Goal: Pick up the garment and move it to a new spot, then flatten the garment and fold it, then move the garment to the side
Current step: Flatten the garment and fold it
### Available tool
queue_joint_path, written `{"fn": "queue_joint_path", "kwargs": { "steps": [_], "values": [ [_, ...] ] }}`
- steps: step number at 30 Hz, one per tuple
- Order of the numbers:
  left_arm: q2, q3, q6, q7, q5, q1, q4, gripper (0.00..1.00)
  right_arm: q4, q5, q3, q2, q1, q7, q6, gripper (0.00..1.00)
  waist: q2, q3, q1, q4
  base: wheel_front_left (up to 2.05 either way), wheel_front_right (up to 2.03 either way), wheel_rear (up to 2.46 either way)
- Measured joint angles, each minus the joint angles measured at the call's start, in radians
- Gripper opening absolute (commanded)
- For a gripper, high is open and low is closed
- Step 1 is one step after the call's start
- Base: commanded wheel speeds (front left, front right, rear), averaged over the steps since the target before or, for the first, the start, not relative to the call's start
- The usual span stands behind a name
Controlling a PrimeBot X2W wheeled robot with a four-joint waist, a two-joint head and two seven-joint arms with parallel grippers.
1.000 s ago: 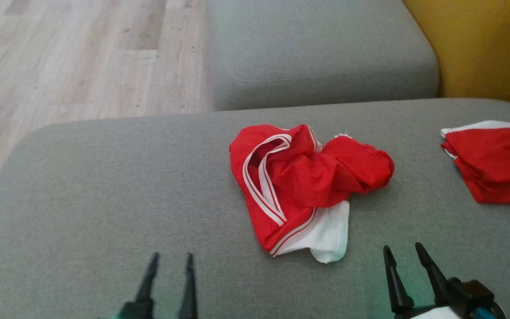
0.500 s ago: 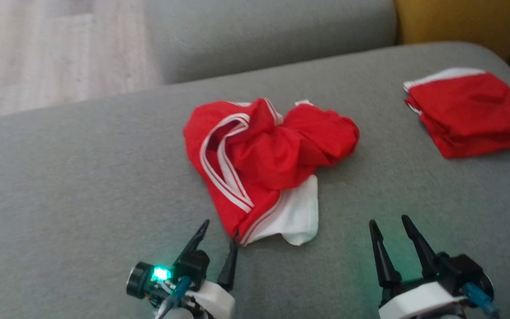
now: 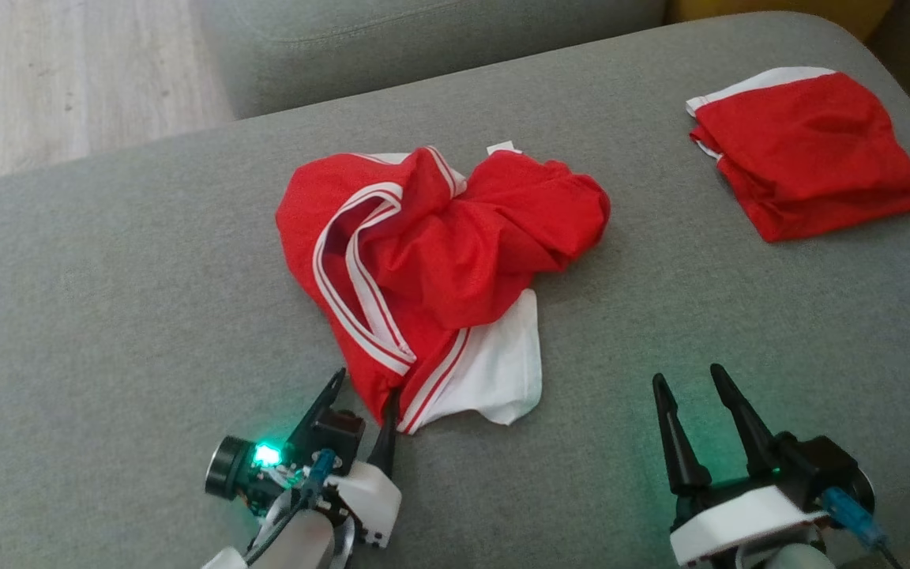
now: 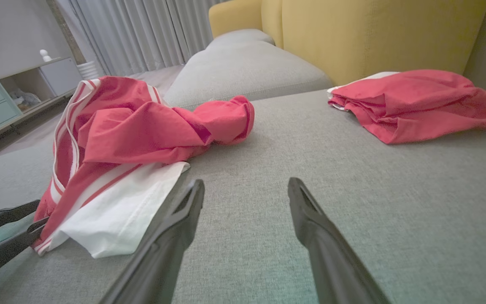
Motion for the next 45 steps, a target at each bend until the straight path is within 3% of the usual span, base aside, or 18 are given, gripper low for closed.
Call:
{"fn": "queue_joint_path", "kwargs": {
  "steps": [7, 8, 9, 10, 13, 19, 27, 28, 34, 41, 45],
  "values": [
    [0.0, -0.047, 0.002, -0.005, -0.032, -0.044, 0.038, 1.0, 0.0, 0.003, 0.013, 0.0, -0.033, 0.0, 0.0, 1.0, 0.0, 0.012, -0.0001, -0.032, 0.0, 0.0, 0.0],
    [-0.001, -0.051, 0.003, -0.005, -0.036, -0.05, 0.042, 0.94, 0.0, 0.006, 0.015, 0.0, -0.035, 0.0, 0.0, 1.0, 0.0, 0.014, -0.0001, -0.038, 0.0, 0.0, 0.0],
    [-0.001, -0.055, 0.003, -0.005, -0.037, -0.058, 0.047, 0.74, 0.001, 0.008, 0.017, 0.0, -0.035, 0.0, 0.0, 1.0, 0.0, 0.015, -0.0001, -0.043, 0.0, 0.0, 0.0],
    [-0.001, -0.055, 0.004, -0.004, -0.037, -0.067, 0.051, 0.74, 0.002, 0.008, 0.019, 0.0, -0.034, 0.0, 0.0, 1.0, 0.0, 0.015, -0.0001, -0.049, 0.0, 0.0, 0.0],
    [-0.002, -0.058, 0.007, -0.004, -0.037, -0.089, 0.054, 0.0, 0.004, 0.008, 0.022, 0.0, -0.034, 0.0, 0.0, 1.0, 0.0, 0.016, 0.0, -0.067, 0.0, 0.0, 0.0],
    [-0.001, -0.077, -0.025, -0.004, -0.037, -0.135, -0.067, 0.0, 0.012, 0.008, 0.028, 0.0, -0.035, 0.0, 0.0, 1.0, 0.0, 0.007, 0.0, -0.113, 0.0, 0.0, 0.0],
    [-0.003, -0.101, -0.088, -0.004, -0.057, -0.346, -0.183, 0.0, 0.016, 0.028, 0.051, 0.0, -0.034, 0.0, 0.0, 1.0, 0.0, -0.016, -0.0001, -0.179, 0.0, 0.0, 0.0],
    [-0.003, -0.099, -0.113, -0.004, -0.069, -0.429, -0.194, 0.0, 0.015, 0.036, 0.058, 0.0, -0.034, 0.0, 0.0, 1.0, 0.0, -0.022, 0.0, -0.198, 0.0, 0.0, 0.0],
    [-0.014, -0.044, -0.131, -0.004, -0.089, -0.685, -0.213, 0.0, 0.015, 0.053, 0.056, 0.0, -0.031, 0.0, 0.0, 1.0, 0.0, -0.048, -0.0001, -0.235, 0.0, 0.0, 0.0],
    [-0.03, 0.04, -0.129, -0.006, -0.085, -0.871, -0.243, 0.0, 0.015, 0.057, 0.036, -0.001, -0.002, 0.0, 0.0, 1.0, 0.0, -0.069, -0.0002, -0.209, 0.0, 0.0, 0.0],
    [-0.019, 0.107, -0.132, -0.006, -0.123, -0.83, -0.204, 0.0, 0.007, 0.057, 0.03, 0.0, 0.002, 0.0, 0.0, 1.0, 0.0, -0.078, -0.0002, -0.169, 0.0, 0.0, 0.0]
  ]
}}
